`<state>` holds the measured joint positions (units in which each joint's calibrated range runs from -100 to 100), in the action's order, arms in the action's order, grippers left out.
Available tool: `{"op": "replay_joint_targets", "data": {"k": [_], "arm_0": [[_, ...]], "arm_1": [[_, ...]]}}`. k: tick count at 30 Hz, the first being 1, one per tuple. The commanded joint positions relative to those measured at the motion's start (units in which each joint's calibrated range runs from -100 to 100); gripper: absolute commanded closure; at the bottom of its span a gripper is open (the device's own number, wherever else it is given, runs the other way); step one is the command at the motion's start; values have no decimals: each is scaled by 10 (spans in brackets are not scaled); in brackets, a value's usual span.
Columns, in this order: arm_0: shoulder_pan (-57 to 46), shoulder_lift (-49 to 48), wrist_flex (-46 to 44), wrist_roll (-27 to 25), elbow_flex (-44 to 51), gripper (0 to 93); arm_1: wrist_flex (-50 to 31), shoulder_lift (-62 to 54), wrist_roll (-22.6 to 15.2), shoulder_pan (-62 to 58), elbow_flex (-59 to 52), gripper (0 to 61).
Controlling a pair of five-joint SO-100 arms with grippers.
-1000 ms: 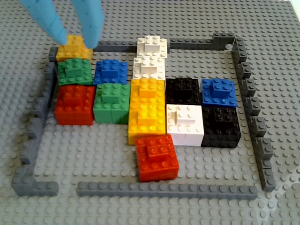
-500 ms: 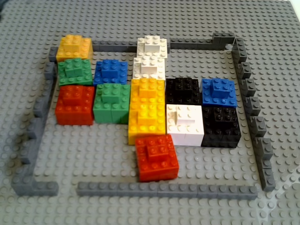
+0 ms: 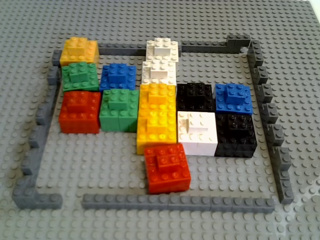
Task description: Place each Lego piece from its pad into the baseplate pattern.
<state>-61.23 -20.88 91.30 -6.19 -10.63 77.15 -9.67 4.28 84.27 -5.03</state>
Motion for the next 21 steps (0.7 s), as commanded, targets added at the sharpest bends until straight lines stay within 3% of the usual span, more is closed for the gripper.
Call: {"op": "replay_joint_targets", "data": {"k": [1,15,21], "arm_0": [[-50,-14,2,-3,18,821],[-145,-3,1,-3,38,822],[-149,47,1,0,81,822]], "arm_1": [[-7,-49,5,7,6,612],[1,-28,6,14,9,612],[10,-19,1,10,20,612]]}}
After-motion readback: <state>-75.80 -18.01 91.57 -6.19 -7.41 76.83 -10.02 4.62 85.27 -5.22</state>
